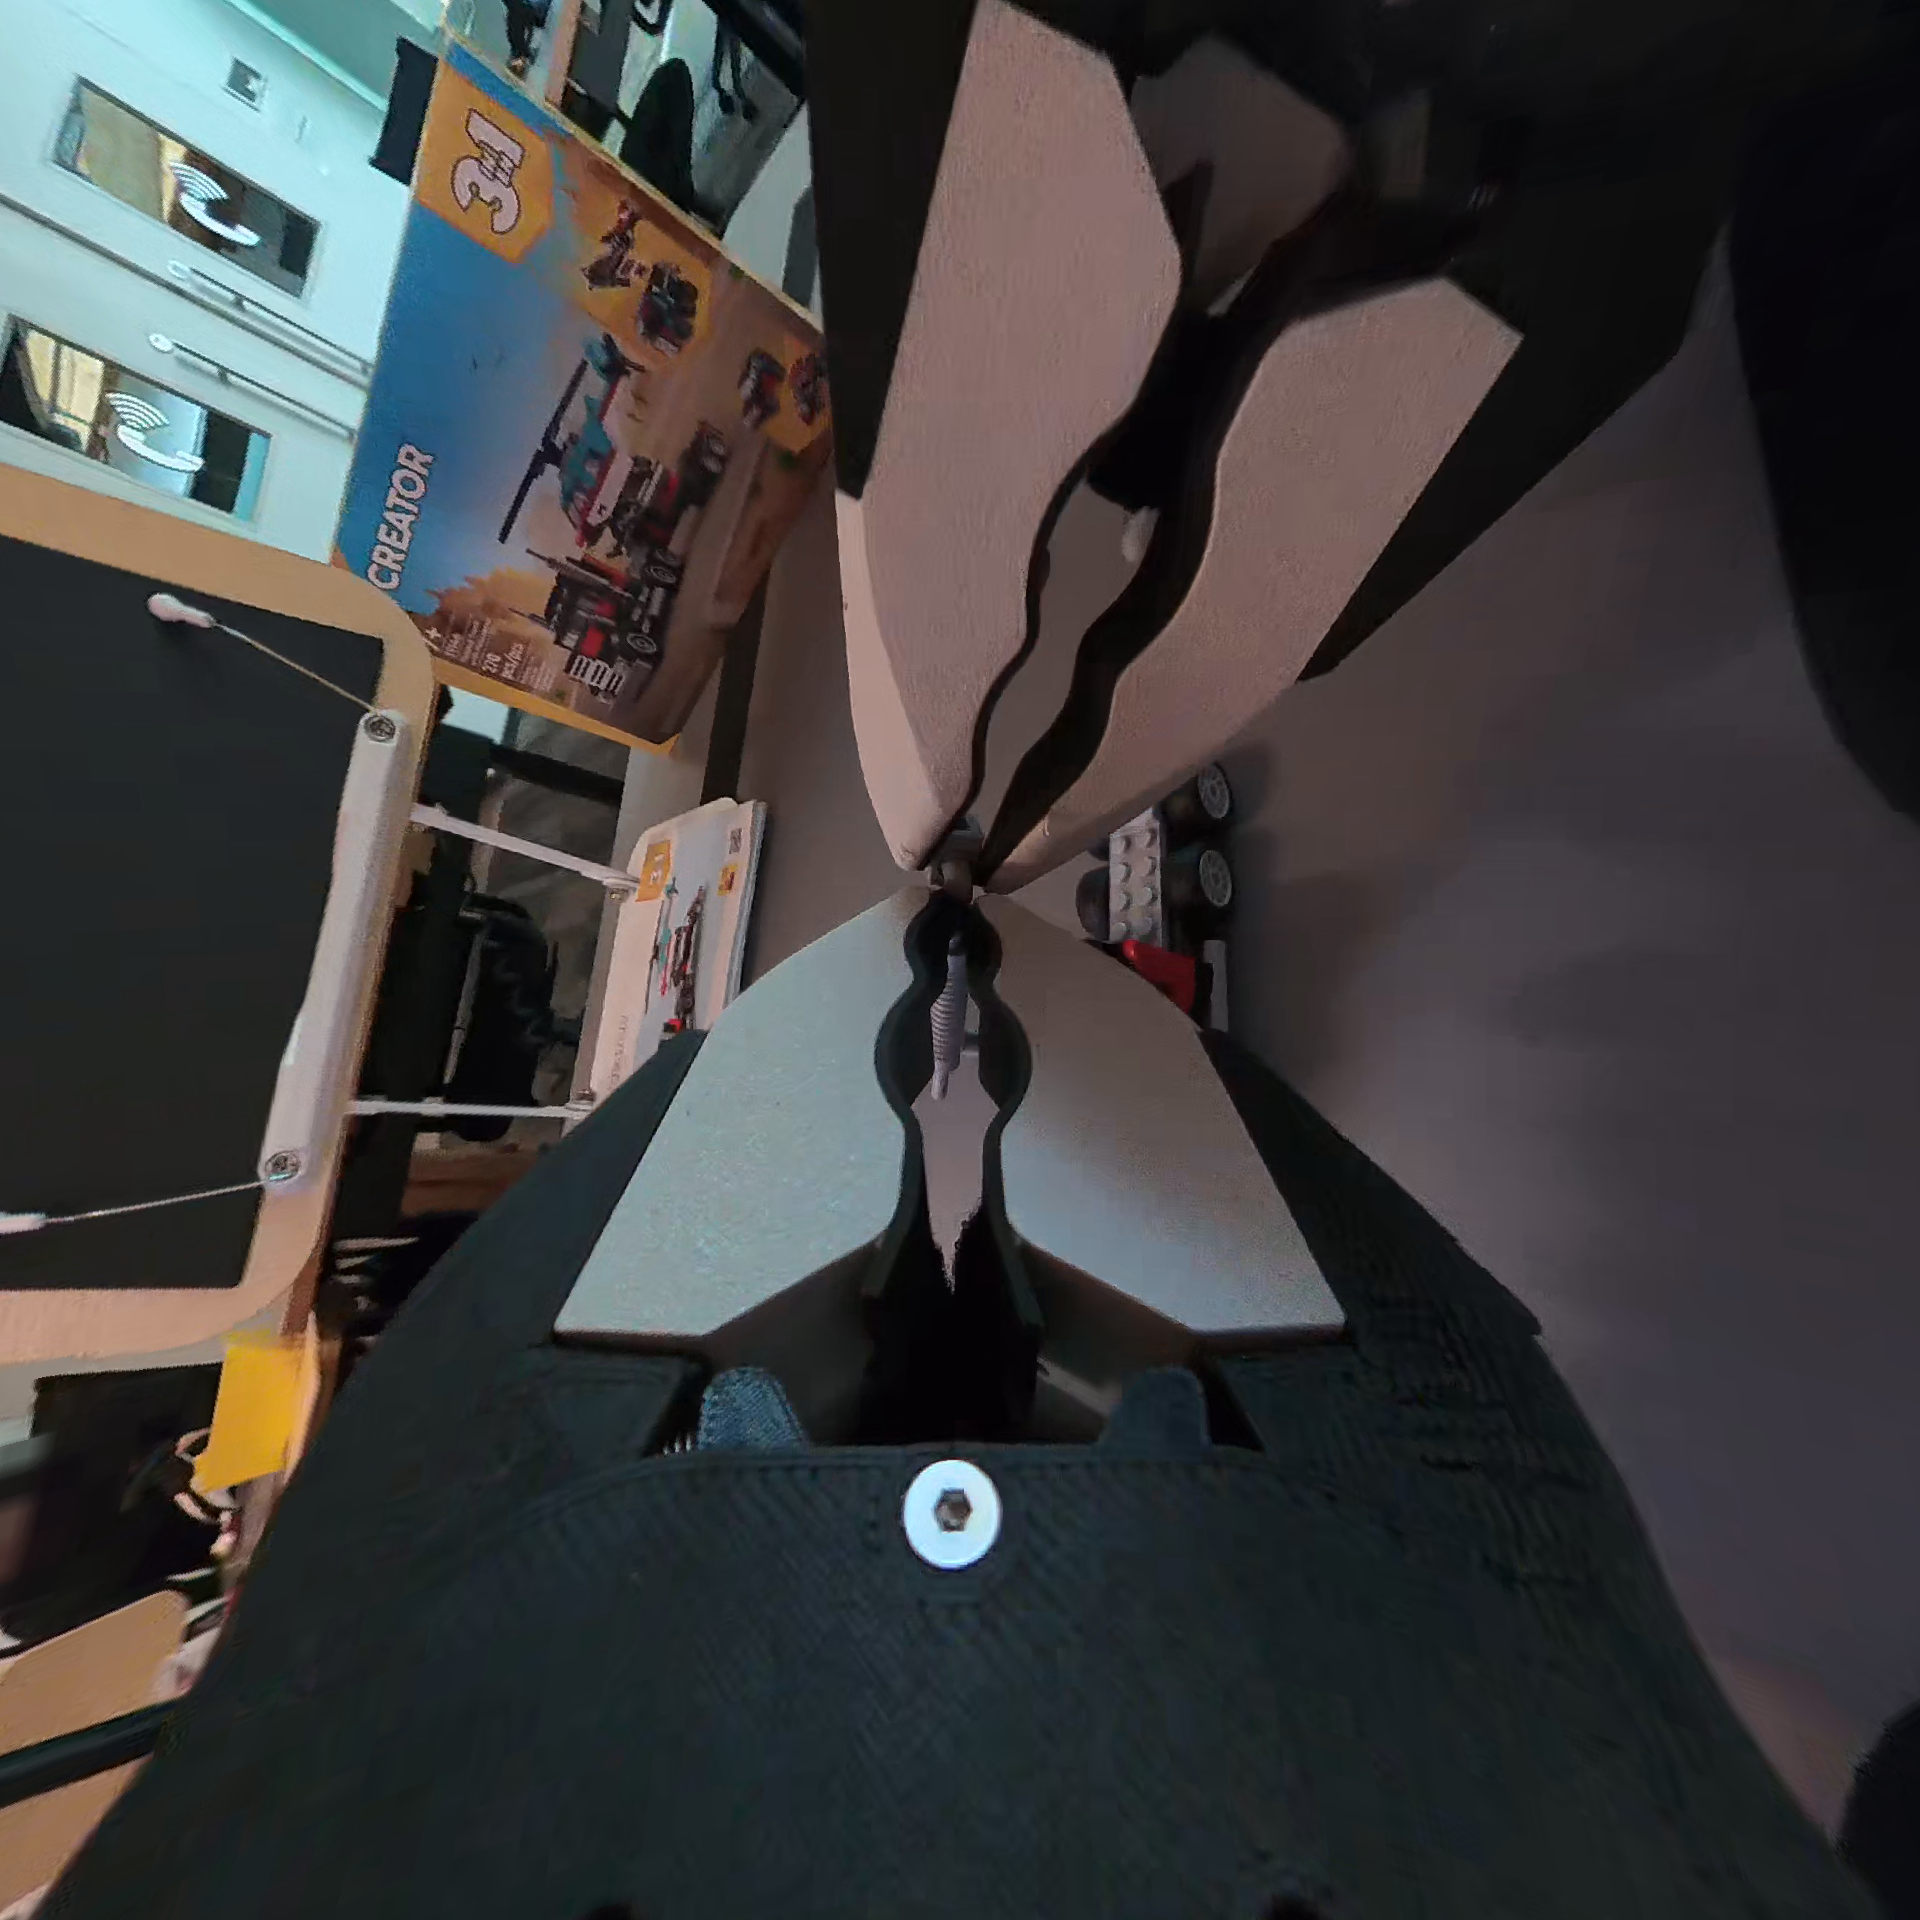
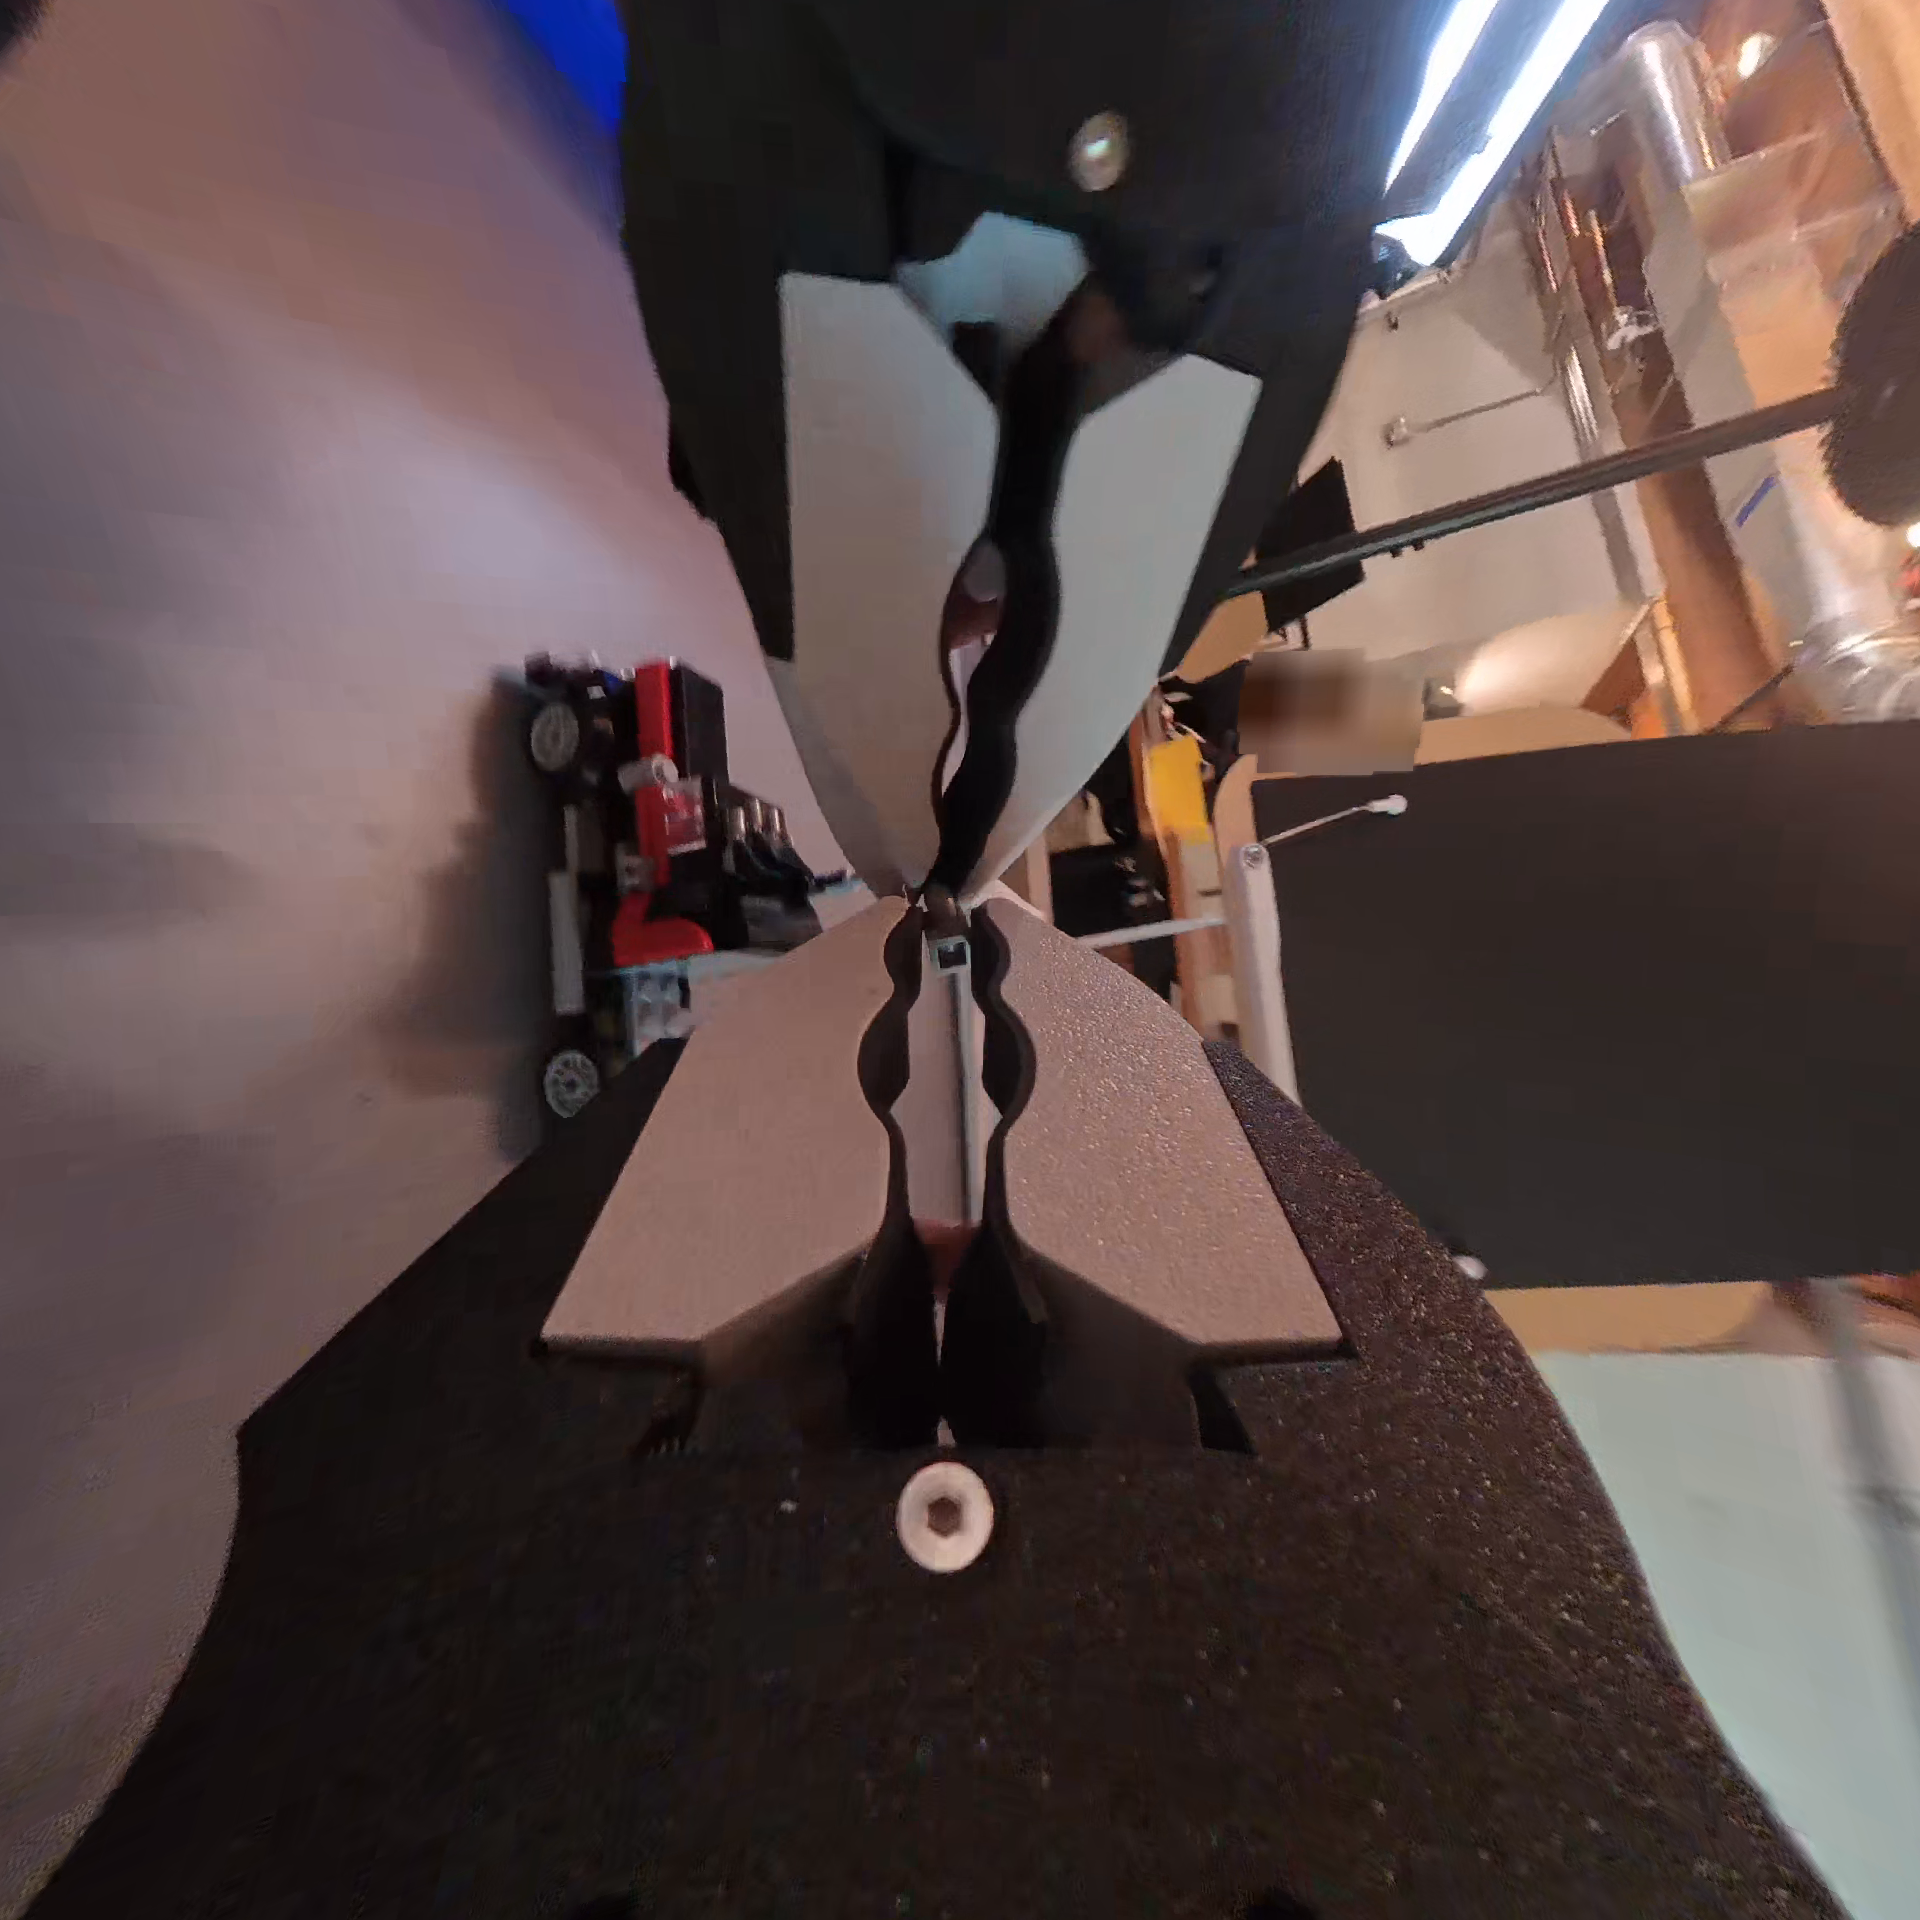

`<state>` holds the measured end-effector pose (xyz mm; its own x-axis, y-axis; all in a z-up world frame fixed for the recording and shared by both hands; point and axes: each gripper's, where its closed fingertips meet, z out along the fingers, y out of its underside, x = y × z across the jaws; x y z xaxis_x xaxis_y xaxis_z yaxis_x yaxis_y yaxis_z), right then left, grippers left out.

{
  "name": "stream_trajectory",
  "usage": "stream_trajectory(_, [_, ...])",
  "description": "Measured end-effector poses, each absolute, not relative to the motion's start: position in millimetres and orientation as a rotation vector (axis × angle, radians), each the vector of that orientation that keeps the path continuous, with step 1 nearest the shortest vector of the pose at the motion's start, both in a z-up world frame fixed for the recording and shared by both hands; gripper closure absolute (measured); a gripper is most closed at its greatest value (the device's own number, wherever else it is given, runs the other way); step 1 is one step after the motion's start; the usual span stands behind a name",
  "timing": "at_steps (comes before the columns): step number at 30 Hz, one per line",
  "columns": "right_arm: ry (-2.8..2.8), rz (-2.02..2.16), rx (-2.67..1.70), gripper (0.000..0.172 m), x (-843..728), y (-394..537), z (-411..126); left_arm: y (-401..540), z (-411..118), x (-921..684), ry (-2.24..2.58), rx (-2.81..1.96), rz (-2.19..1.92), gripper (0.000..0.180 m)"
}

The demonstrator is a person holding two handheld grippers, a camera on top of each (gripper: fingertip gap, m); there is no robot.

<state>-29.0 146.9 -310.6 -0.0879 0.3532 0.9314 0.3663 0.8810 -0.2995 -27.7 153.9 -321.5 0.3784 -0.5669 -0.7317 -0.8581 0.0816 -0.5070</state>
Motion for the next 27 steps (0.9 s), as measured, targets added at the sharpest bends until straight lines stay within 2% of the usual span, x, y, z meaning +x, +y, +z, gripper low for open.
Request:
stream_trajectory(2, [-1.681, -0.076, -0.577, 0.164, -30, 151, -311, 155, -321, -29, 1.300, -1.581, 0.380, 0.178])
stream_trajectory(8, [-1.596, 0.168, -0.767, 0.164, -31, 147, -298, 150, -305, -28, 1.198, -1.455, 0.320, 0.178])
stream_trajectory(14, [-1.459, 0.616, -0.918, 0.165, -25, 105, -278, 110, -280, -20, 0.977, -1.381, -0.075, 0.180])
stream_trajectory(19, [-1.627, 0.202, -1.046, 0.164, -7, 58, -327, 62, -323, -7, 1.005, -1.534, 0.300, 0.178])
stream_trajectory(24, [-1.884, 0.059, -1.164, 0.164, 45, 27, -385, 25, -378, 44, 1.223, -1.628, 0.143, 0.179])
stream_trajectory(27, [-1.903, 0.110, -1.286, 0.164, 74, 21, -391, 19, -388, 76, 1.358, -1.558, 0.094, 0.178])
